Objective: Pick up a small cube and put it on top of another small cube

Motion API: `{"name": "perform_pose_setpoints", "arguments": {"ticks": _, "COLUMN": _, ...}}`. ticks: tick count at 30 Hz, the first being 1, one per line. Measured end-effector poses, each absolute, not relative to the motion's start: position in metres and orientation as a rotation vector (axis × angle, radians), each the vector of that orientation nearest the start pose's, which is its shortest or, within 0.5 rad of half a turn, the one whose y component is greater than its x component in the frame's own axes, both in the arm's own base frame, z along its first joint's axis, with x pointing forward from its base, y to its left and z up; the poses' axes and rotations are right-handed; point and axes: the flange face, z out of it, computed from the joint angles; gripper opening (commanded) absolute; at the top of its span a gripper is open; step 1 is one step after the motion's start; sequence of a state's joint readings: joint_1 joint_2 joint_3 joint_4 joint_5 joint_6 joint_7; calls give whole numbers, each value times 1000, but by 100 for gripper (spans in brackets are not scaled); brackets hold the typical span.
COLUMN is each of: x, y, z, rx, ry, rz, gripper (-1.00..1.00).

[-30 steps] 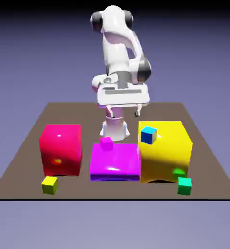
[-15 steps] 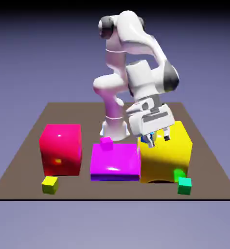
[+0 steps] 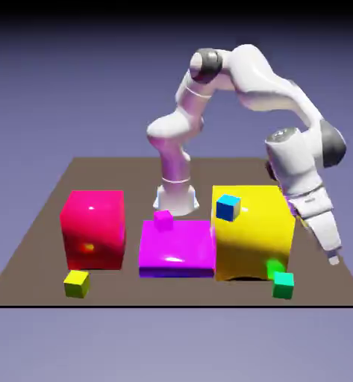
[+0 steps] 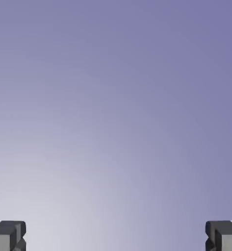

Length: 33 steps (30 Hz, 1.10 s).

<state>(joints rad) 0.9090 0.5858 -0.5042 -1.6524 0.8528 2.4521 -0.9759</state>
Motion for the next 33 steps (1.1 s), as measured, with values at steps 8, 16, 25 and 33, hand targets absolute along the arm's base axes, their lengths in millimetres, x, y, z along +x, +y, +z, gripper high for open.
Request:
{"name": "perform_pose_setpoints", "arguments": {"ticks": 8, "x": 616, "y": 349, "z": 278, "rx": -2219, "ry": -1783, "rz": -337, "gripper": 0}}
{"name": "perform_pose_setpoints", "arguments": {"ticks": 16, "x": 599, "y": 326, "z": 221, "rx": -1758, "ry": -2150, "rz": -16, "gripper": 0}}
{"name": "perform_pose_setpoints", "arguments": {"ticks": 25, "x": 575, "y": 295, "z": 174, "rx": -1214, "ry": -2292, "rz": 221, "gripper": 0}}
{"name": "perform_pose_setpoints", "arguments": {"ticks": 33, "x": 567, "y": 297, "z": 153, "rx": -1213, "ry": -2293, "rz": 223, "gripper": -100}}
